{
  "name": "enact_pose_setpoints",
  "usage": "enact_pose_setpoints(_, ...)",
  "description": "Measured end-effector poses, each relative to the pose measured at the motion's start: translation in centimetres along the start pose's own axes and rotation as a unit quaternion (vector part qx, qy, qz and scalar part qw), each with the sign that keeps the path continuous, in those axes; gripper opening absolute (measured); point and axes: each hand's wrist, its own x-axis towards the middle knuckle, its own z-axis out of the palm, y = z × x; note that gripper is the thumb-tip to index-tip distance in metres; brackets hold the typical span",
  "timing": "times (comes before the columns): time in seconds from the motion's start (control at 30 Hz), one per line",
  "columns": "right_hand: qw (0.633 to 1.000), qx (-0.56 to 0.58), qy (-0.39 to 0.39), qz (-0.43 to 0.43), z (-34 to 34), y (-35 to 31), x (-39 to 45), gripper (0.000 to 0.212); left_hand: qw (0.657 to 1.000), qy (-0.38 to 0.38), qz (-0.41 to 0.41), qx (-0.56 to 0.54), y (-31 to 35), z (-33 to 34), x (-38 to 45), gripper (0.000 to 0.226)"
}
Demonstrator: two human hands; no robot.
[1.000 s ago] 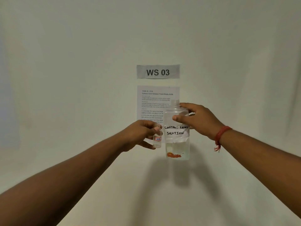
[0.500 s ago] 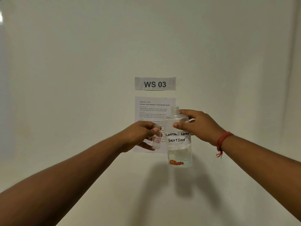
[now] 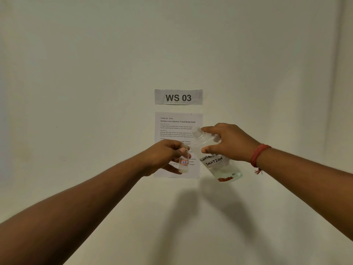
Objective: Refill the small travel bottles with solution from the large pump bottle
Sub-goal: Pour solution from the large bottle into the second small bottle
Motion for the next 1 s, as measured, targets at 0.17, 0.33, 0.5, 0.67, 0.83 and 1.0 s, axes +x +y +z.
enact_pose_setpoints(0.17, 0.997, -0.07, -0.017, -0.035, -0.5, -0.5, 0.4, 0.073, 1.0, -0.001, 0.004, 0.005, -0.1, 0.1, 0.3, 0.021)
enact_pose_setpoints(0.33, 0.987, -0.144, -0.025, -0.069, -0.7, -0.9, 0.5, 0.07, 1.0, 0.0, 0.007, 0.003, 0.0, 0.3, 0.6, 0.02)
enact_pose_setpoints(0.5, 0.976, -0.195, -0.026, -0.091, -0.6, -1.0, 0.8, 0.069, 1.0, -0.002, 0.007, 0.001, 0.1, 0.4, 0.9, 0.02)
enact_pose_setpoints(0.67, 0.973, -0.205, -0.028, -0.101, -0.5, -0.8, 1.1, 0.069, 1.0, -0.002, 0.007, 0.007, -0.1, 0.5, 1.3, 0.021)
enact_pose_setpoints(0.83, 0.97, -0.216, -0.026, -0.105, -0.3, -0.6, 1.1, 0.07, 1.0, -0.007, 0.004, 0.002, -0.1, 0.8, 1.6, 0.019)
enact_pose_setpoints(1.0, 0.968, -0.223, -0.026, -0.111, -0.2, -0.4, 1.1, 0.069, 1.0, -0.008, 0.003, -0.001, -0.2, 1.1, 1.8, 0.019)
